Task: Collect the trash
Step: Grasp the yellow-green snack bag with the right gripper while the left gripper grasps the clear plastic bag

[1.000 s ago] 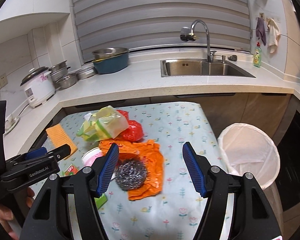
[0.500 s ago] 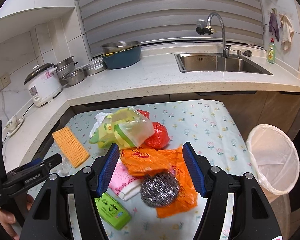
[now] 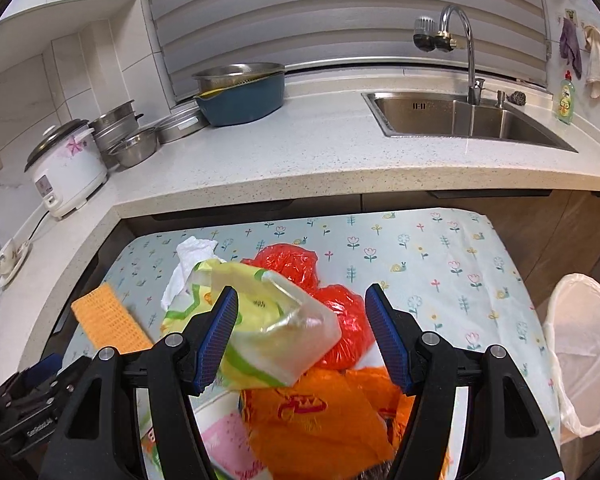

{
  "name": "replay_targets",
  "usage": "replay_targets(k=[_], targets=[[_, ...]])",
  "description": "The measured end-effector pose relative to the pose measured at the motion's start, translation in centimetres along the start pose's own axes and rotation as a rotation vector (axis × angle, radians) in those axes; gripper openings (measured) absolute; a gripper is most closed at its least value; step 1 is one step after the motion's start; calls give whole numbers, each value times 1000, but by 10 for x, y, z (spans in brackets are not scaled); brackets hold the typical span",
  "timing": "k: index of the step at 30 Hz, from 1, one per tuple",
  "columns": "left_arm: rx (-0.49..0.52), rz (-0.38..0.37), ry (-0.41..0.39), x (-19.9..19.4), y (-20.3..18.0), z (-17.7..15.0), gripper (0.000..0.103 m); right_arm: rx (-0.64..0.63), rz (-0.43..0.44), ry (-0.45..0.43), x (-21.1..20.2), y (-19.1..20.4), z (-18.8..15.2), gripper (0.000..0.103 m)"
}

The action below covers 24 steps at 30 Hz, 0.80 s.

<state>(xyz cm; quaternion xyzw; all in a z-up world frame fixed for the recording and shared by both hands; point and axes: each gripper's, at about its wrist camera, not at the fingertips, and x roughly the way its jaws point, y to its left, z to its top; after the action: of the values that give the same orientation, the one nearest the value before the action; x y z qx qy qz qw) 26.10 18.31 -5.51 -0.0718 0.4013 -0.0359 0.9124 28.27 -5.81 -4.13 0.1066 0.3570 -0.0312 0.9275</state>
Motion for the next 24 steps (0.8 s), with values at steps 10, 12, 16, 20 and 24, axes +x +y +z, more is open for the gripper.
replay_targets(k=[10,12,16,20,24], targets=[[-83,36,23,9,42,-2,86,-21,69,53,15,14,-14,7],[-90,35,29,9,45,-6,86,-19,85,40,6,15,-16,6],[-87,38,44,6,48,-14,86,-14,123,3,-17,19,-17,5],[-83,60,45,4,57,-18,85,-18,156,-33,-39,26,-15,5],[-113,74,49,7,69,-19,82,-24,175,-42,-47,31,-15,5]])
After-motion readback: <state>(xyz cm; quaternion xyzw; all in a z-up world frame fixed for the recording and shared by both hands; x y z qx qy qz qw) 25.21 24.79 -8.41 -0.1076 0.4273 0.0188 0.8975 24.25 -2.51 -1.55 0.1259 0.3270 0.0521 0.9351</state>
